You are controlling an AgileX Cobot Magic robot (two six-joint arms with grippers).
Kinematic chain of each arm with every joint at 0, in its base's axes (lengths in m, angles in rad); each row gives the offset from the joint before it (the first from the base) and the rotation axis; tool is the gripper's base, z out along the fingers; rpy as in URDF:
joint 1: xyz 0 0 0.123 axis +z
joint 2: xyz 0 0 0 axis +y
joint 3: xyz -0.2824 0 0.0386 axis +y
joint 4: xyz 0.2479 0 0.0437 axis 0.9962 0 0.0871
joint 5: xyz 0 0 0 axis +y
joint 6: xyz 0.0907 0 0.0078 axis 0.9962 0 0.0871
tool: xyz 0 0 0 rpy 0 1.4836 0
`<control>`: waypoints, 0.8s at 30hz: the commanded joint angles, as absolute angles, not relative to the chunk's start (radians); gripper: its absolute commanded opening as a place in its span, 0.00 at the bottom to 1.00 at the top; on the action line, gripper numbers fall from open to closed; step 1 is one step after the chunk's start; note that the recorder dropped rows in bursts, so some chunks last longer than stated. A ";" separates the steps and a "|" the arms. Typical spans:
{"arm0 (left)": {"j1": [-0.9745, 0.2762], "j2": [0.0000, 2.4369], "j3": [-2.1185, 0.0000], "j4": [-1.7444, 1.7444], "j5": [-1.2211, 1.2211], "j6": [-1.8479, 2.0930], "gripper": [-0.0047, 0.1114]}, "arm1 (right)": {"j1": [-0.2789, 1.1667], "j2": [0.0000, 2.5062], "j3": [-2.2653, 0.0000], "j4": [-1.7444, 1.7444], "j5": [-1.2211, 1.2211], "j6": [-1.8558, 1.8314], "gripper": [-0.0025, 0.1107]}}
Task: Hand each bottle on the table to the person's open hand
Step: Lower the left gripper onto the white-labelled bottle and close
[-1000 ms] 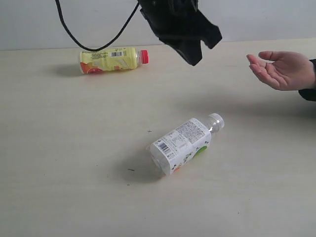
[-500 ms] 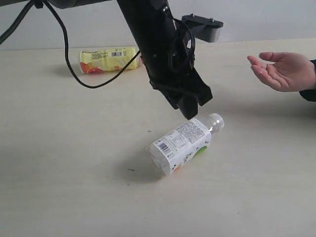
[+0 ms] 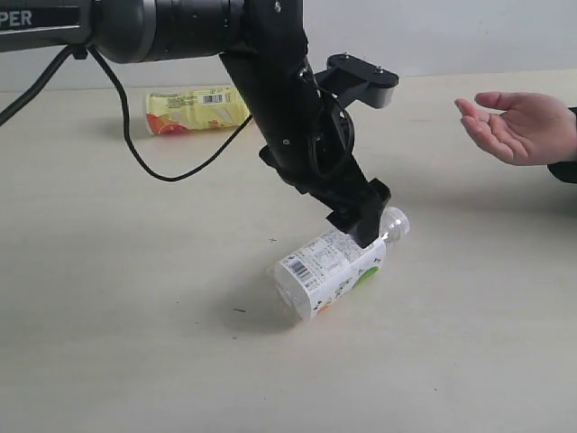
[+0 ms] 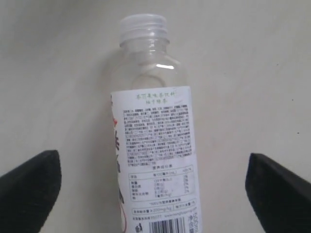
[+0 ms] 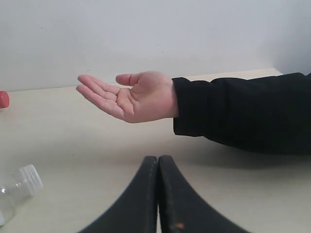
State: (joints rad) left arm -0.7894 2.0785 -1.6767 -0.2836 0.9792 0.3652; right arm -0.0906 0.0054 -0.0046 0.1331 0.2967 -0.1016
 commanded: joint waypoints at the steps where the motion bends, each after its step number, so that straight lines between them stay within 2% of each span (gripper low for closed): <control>1: -0.792 2.072 -1.644 -0.257 0.934 0.366 0.89 | -0.088 0.000 0.000 0.132 0.290 -0.103 0.02; 21: -0.792 2.208 -1.606 -0.282 0.873 0.370 0.89 | -0.088 0.000 0.000 0.132 0.290 -0.104 0.02; 22: -0.792 2.211 -1.606 -0.282 0.875 0.379 0.88 | -0.088 0.000 0.000 0.132 0.290 -0.104 0.02; 24: -0.792 2.212 -1.606 -0.284 0.882 0.383 0.74 | -0.088 0.000 0.000 0.132 0.290 -0.104 0.02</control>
State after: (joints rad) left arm -0.7894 2.2100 -1.6094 -0.2726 0.8798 0.3755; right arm -0.0906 0.0054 -0.0046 0.1331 0.2967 -0.1016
